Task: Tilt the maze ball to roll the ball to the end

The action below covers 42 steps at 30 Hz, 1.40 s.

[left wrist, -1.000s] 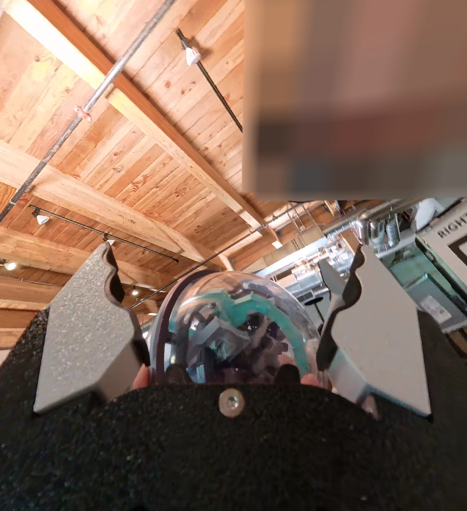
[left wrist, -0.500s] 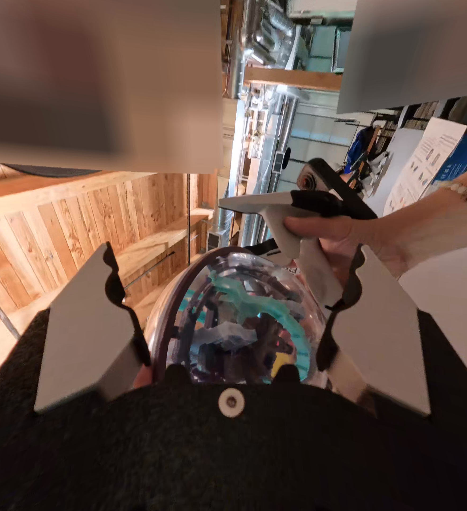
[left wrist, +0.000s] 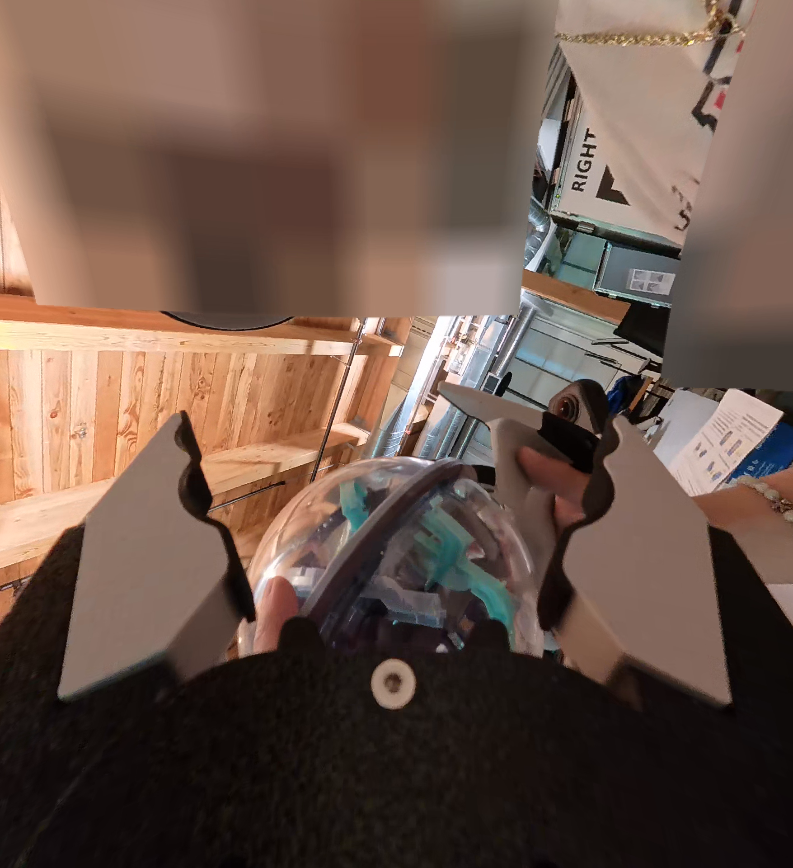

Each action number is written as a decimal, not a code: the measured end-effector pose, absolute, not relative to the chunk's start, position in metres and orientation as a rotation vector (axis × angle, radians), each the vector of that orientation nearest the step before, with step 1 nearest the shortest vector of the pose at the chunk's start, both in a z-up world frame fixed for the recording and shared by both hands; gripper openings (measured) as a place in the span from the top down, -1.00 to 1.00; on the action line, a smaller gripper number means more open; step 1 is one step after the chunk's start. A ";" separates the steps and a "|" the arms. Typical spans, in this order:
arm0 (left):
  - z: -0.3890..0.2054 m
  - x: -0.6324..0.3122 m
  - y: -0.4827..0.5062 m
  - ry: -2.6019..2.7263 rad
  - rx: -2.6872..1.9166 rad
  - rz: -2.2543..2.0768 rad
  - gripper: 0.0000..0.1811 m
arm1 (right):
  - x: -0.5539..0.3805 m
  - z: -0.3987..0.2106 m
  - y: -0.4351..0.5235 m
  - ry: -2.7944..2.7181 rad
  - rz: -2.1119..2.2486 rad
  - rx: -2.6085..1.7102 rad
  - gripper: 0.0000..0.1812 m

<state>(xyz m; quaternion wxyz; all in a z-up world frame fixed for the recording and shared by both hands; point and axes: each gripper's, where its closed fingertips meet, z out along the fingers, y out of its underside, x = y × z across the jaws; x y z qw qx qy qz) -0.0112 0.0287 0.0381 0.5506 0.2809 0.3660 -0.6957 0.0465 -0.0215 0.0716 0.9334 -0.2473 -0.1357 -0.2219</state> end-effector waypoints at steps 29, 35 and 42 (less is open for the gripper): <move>0.056 -0.025 0.045 0.749 0.628 -1.852 -0.73 | 0.041 0.076 -0.026 -0.320 -0.466 -0.487 -0.31; 0.056 -0.025 0.043 0.748 0.622 -1.844 -0.73 | 0.041 0.076 -0.030 -0.315 -0.448 -0.474 -0.29; 0.059 -0.027 0.050 0.706 0.589 -1.900 -0.73 | 0.040 0.074 -0.039 -0.311 -0.394 -0.439 -0.26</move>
